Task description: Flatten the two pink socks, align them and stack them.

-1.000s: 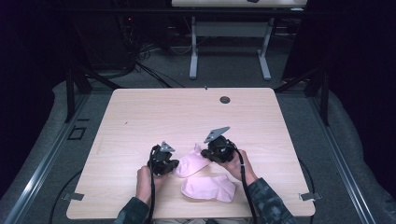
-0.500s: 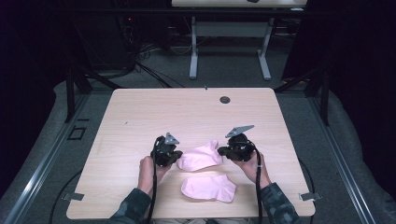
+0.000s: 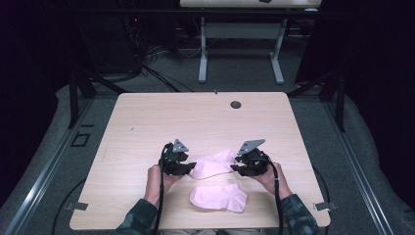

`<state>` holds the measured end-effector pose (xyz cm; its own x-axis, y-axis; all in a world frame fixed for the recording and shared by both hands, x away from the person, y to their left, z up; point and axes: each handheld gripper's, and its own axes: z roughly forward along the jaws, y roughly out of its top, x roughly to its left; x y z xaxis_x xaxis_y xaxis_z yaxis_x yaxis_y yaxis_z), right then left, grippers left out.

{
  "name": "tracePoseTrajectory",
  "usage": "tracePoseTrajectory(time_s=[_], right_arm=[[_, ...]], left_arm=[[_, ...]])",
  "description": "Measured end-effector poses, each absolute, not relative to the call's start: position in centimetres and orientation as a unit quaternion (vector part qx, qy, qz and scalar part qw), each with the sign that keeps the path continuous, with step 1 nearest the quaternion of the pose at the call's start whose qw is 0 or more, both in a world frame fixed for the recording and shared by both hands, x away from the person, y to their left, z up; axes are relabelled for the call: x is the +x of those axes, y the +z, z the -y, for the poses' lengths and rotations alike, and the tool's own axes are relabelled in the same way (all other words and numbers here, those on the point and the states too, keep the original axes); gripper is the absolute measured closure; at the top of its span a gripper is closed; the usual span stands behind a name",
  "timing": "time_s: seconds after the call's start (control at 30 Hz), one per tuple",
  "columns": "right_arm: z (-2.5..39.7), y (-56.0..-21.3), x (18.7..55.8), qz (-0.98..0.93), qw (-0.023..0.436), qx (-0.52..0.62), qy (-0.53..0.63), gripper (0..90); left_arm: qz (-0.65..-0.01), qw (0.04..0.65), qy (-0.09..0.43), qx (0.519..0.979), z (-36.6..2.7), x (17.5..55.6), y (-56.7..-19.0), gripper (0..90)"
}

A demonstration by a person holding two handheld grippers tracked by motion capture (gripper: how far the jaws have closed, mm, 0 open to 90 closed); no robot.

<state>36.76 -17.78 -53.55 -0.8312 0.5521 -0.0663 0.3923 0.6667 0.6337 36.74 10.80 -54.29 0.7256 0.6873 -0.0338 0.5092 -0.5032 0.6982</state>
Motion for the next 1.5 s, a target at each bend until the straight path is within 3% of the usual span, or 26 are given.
tracePoseTrajectory(time_s=[0.2, 0.53, 0.73, 1.07, 1.13, 1.2, 1.4, 1.5], right_arm=[[16.7, -55.6, 38.0, -0.919, 0.097, 0.246, 0.294, 59.0], [16.9, -56.4, 38.2, -0.911, 0.084, 0.273, 0.299, 83.6], [17.5, -55.4, 37.9, -0.885, 0.039, 0.318, 0.338, 85.1], [17.7, -52.1, 37.0, -0.848, 0.007, 0.368, 0.382, 85.2], [17.8, -52.0, 36.8, -0.840, -0.005, 0.374, 0.393, 85.3], [17.9, -51.9, 36.7, -0.835, -0.012, 0.375, 0.402, 85.3], [18.0, -52.5, 36.1, -0.841, 0.003, 0.361, 0.404, 84.3], [17.9, -52.8, 35.5, -0.850, 0.033, 0.343, 0.399, 80.9]], left_arm=[[-0.346, 0.366, 0.111, 0.857, -11.2, 36.1, -54.9, 41.1], [-0.323, 0.378, 0.107, 0.861, -10.5, 35.4, -55.1, 38.9], [-0.298, 0.377, 0.108, 0.870, -8.9, 35.2, -55.0, 40.0], [-0.253, 0.377, 0.094, 0.886, -5.1, 35.1, -55.0, 39.8], [-0.243, 0.376, 0.089, 0.890, -4.4, 35.1, -55.3, 42.0], [-0.235, 0.371, 0.088, 0.894, -3.9, 35.2, -55.4, 49.9], [-0.228, 0.401, 0.075, 0.884, -3.9, 35.5, -55.1, 87.2], [-0.235, 0.400, 0.067, 0.883, -3.9, 35.8, -54.7, 88.7]])
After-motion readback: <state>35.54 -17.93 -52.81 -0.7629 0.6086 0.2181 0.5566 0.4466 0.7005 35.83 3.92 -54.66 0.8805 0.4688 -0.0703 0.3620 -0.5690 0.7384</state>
